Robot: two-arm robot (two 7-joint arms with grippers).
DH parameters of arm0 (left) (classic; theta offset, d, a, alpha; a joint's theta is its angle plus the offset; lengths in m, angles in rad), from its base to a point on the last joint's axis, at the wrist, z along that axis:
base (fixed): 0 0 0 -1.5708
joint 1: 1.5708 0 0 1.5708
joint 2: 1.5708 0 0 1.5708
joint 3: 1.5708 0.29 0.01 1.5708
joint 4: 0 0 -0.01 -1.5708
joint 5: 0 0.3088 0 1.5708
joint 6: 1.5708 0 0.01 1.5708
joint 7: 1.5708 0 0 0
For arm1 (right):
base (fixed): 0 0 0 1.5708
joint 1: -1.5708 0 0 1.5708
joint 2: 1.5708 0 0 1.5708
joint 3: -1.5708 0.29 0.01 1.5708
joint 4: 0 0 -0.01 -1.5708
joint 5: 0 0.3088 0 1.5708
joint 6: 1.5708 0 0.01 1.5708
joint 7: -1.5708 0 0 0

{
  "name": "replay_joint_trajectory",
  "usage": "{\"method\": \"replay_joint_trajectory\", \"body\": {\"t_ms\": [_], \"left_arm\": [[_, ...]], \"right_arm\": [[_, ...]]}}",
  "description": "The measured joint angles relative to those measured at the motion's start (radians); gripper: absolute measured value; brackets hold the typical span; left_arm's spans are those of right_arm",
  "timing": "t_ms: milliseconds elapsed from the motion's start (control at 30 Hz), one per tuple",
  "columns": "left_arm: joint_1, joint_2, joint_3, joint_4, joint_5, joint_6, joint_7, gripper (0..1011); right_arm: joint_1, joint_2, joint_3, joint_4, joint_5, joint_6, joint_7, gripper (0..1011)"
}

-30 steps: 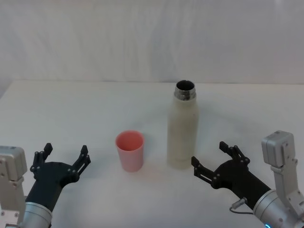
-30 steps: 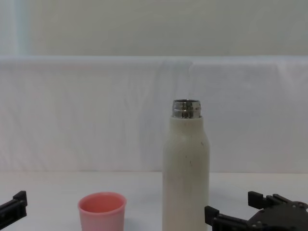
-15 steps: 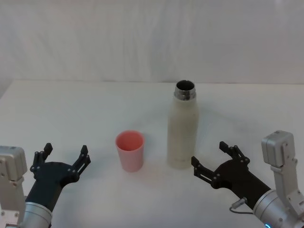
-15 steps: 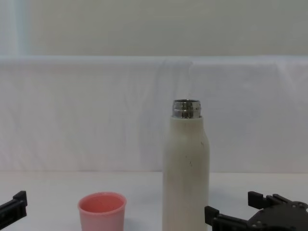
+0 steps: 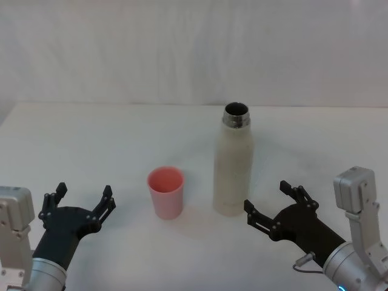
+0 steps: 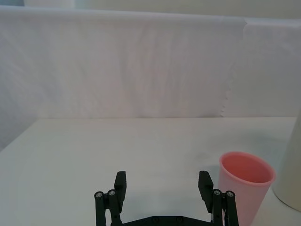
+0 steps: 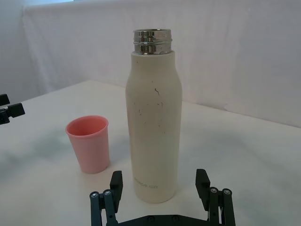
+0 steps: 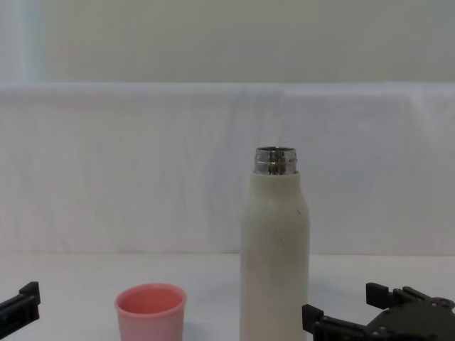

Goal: Grasp the thermos with one hand and pour water into the cup lid.

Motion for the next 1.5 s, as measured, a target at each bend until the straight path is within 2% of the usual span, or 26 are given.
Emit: {"method": "replay_joint_trajectory", "body": {"t_ms": [1500], "left_arm": [[0.000,0.000,0.000,0.000,0.000,0.000,0.000,1001]], "right_arm": [[0.000,0.000,0.000,0.000,0.000,0.000,0.000,1000]]}}
